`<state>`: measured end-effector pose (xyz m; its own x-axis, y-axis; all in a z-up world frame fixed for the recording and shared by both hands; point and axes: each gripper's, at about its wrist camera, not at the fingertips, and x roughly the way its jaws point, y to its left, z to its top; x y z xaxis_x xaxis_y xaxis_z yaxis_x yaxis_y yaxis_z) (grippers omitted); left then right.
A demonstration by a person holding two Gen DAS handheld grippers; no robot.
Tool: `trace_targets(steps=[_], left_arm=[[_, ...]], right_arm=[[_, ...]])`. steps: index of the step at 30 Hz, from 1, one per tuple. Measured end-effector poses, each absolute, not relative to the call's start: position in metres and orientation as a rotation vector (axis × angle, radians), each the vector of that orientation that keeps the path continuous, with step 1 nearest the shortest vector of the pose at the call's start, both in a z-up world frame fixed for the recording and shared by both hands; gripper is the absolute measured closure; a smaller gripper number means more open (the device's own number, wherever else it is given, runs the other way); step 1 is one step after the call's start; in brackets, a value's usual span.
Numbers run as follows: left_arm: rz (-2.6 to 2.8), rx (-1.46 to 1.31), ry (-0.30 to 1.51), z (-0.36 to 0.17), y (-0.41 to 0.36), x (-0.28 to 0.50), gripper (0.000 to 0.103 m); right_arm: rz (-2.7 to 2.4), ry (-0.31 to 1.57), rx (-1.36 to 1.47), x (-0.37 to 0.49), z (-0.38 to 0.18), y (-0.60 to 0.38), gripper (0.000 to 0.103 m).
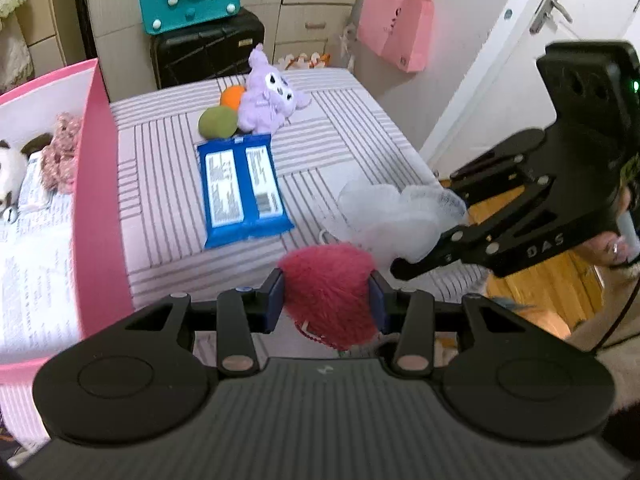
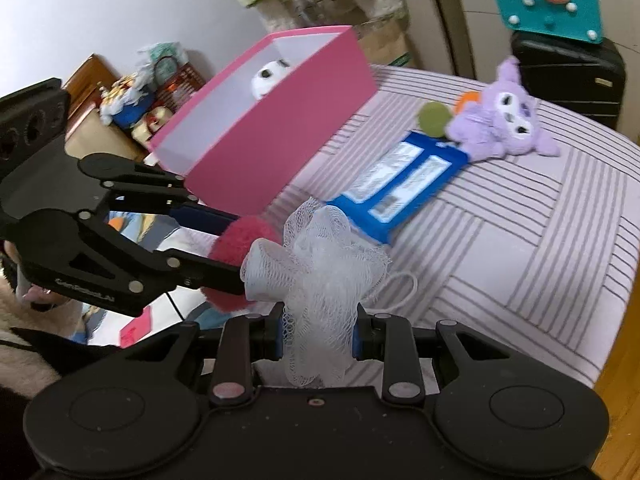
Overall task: Organize soft objects
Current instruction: 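Grasp the pink pompom with the left tool while the right tool lifts the white pouf, then carry the pompom and pouf into the pink box and open both tools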
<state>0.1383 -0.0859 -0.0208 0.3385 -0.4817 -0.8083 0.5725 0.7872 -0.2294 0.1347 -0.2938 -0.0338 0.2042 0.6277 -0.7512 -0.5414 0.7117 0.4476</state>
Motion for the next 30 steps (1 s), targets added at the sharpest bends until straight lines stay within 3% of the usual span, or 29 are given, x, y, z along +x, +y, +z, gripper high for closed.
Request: trace_targets(steps=[20,30], left_arm=[[-0.635,-0.037,0.913,0.054,0.029,0.109,0.060],[-0.463,0.029,0.742,0.086,0.075,0.114,0.060]], right_arm=[[0.954,1.000,0.073,0.160,0.036,-0.226,0.070],[1.045,0.804,0.071,0.184,0.104,-0.182,0.069]])
